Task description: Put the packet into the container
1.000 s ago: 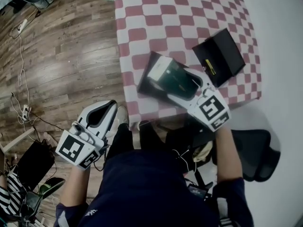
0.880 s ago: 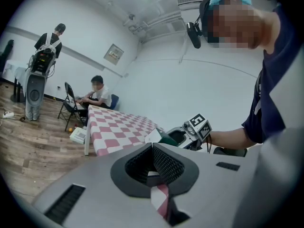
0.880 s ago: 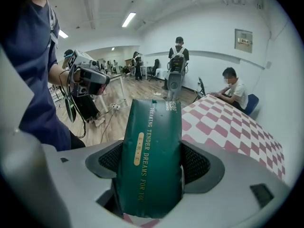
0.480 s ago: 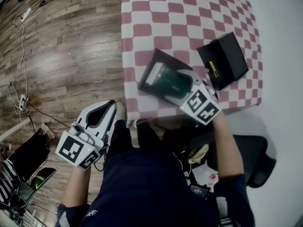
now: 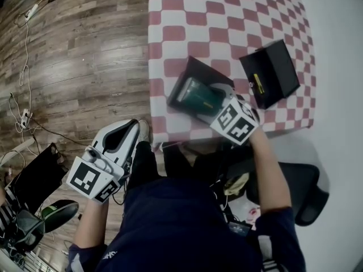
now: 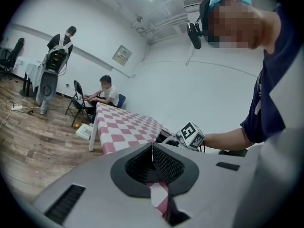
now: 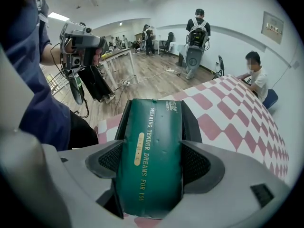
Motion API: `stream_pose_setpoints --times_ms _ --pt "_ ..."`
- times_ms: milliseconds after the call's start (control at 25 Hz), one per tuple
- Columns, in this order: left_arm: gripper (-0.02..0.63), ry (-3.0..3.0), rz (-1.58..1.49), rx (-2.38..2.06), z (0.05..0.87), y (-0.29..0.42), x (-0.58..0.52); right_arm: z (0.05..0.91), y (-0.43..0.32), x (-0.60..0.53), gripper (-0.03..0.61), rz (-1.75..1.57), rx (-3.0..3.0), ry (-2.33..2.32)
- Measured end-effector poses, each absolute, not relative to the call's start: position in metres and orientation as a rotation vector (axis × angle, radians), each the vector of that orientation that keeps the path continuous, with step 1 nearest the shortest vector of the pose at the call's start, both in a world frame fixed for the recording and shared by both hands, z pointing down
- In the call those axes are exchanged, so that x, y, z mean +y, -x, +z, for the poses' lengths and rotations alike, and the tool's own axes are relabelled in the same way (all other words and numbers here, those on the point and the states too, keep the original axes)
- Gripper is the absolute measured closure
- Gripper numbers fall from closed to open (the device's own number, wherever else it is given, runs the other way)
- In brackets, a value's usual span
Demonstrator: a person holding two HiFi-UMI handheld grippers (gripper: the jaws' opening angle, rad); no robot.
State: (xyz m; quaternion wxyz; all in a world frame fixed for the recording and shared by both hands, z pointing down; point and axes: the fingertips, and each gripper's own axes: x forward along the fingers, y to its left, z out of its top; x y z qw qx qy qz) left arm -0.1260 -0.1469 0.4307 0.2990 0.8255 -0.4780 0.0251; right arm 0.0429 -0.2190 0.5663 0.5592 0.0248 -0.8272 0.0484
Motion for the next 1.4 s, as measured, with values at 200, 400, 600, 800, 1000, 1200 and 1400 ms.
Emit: stream_pose_setpoints --times_ms 200,400,600,800,1000,1200,1400 --pt "0.577 -2.191 0.067 -1.268 0.433 0.126 -0.148 0.572 -0.04 -0.217 0.186 0.103 -1.939 -0.045" --pt "0.577 -2.193 0.068 -1.267 0.431 0.127 -0.15 0.573 -0.039 -0.216 0.186 0.11 -1.938 -0.042" --pt "0.577 -2.195 0.067 -1.263 0.431 0.125 -0.148 0.573 -0.038 -0.216 0.186 0.096 -1.935 -0.049" --pt "0.577 -2.202 0.066 -1.258 0.429 0.122 -0.147 0.57 -0.038 -0.216 0.186 0.071 -1.943 -0.051" --pt "0.577 -2.206 0.07 -1.252 0.428 0.122 -0.147 0.557 -0.036 -0.22 0.169 0.106 -1.995 -0.063" --pt "0.577 -2.229 0.076 -1.234 0.422 0.115 -0.145 0.536 -0.037 -0.224 0.17 0.088 -2.058 -0.141" --pt "0.577 -2.274 0.098 -1.211 0.41 0.109 -0.146 0.498 -0.038 -0.227 0.172 0.141 -2.183 -0.263"
